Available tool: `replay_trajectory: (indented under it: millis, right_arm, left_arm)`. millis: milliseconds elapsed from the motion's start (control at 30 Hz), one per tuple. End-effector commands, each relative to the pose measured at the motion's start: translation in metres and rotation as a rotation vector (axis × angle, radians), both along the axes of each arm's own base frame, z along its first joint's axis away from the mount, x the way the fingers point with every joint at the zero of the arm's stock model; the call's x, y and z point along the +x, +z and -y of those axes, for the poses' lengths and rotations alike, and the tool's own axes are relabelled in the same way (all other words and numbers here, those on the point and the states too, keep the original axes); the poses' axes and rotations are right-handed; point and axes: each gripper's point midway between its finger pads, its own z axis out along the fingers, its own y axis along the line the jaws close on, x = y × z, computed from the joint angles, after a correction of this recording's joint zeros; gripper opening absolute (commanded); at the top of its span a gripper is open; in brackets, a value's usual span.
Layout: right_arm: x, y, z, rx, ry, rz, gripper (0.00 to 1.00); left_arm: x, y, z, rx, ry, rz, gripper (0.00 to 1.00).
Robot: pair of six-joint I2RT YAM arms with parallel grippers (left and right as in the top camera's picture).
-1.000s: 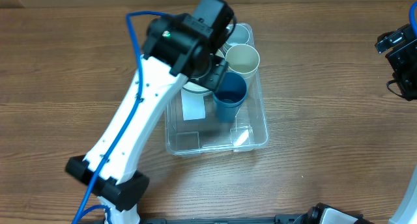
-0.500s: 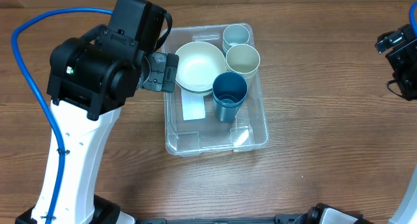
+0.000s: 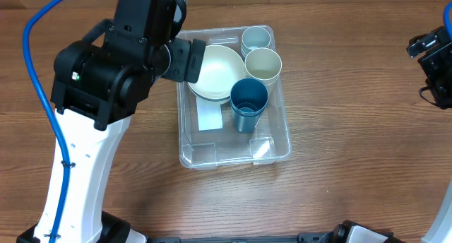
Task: Pack container
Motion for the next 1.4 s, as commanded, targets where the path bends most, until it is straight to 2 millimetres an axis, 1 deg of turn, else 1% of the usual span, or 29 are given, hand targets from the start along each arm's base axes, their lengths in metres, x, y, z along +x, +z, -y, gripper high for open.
replay_trajectory:
  millis: [0,100,233,300,400,467,533,600,633,700,833,900,933,967,1067,1200,1300,1367]
  right_arm:
    - [0.000,0.004,0.000,-0.003,-0.002,0.012,1.00]
    - [0.000,0.004,0.000,-0.003,-0.002,0.012,1.00]
    - [0.000,0.004,0.000,-0.003,-0.003,0.012,1.00]
    - [0.000,0.004,0.000,-0.003,-0.002,0.012,1.00]
    - [0.000,0.004,0.000,-0.003,-0.002,0.012,1.00]
    - [0.000,0.004,0.000,-0.003,-0.002,0.012,1.00]
    - [0.000,0.004,0.000,-0.003,-0.002,0.012,1.00]
    - [0.000,0.004,0.000,-0.003,-0.002,0.012,1.00]
    - [0.000,0.004,0.000,-0.003,-0.002,0.012,1.00]
    - [0.000,0.004,0.000,-0.003,-0.002,0.012,1.00]
    - [0.000,0.004,0.000,-0.003,-0.002,0.012,1.00]
    - [0.000,0.004,0.000,-0.003,-0.002,0.012,1.00]
    - [0.000,0.004,0.000,-0.003,-0.002,0.012,1.00]
    - [0.000,0.004,0.000,-0.003,-0.002,0.012,1.00]
    - [0.000,0.004,0.000,-0.003,-0.002,0.012,1.00]
    - [0.001,0.004,0.000,-0.003,-0.002,0.013,1.00]
    - [0.000,0.004,0.000,-0.003,-0.002,0.012,1.00]
    - [0.000,0.004,0.000,-0.003,-0.002,0.012,1.00]
  left_arm:
    - [-0.005,0.035,-0.009,-0.006,-0.089,0.122,1.00]
    - [-0.016,0.052,-0.024,-0.063,-0.082,0.161,1.00]
    - [-0.029,0.069,-0.058,-0.093,-0.016,0.211,1.00]
    - [-0.038,0.073,-0.074,-0.090,0.026,0.228,1.00]
    - [-0.058,0.072,-0.090,-0.084,0.068,0.238,1.00]
    - [-0.081,0.061,-0.100,-0.075,0.093,0.233,1.00]
    - [-0.094,0.051,-0.103,-0.055,0.085,0.246,1.00]
    - [-0.102,0.044,-0.104,-0.060,0.082,0.284,1.00]
    - [-0.106,0.037,-0.102,-0.070,0.072,0.315,1.00]
    - [-0.109,0.023,-0.101,-0.079,0.064,0.347,1.00]
    - [-0.106,-0.024,-0.101,-0.083,0.063,0.383,1.00]
    - [-0.104,-0.066,-0.099,-0.086,0.058,0.363,1.00]
    - [-0.103,-0.080,-0.098,-0.088,0.054,0.363,1.00]
    - [-0.100,-0.101,-0.097,-0.093,0.049,0.378,1.00]
    - [-0.099,-0.144,-0.097,-0.098,0.047,0.410,1.00]
    - [-0.111,-0.200,-0.097,-0.102,0.042,0.408,1.00]
    - [-0.118,-0.224,-0.101,-0.115,0.068,0.409,1.00]
    - [-0.121,-0.233,-0.108,-0.136,0.114,0.419,1.00]
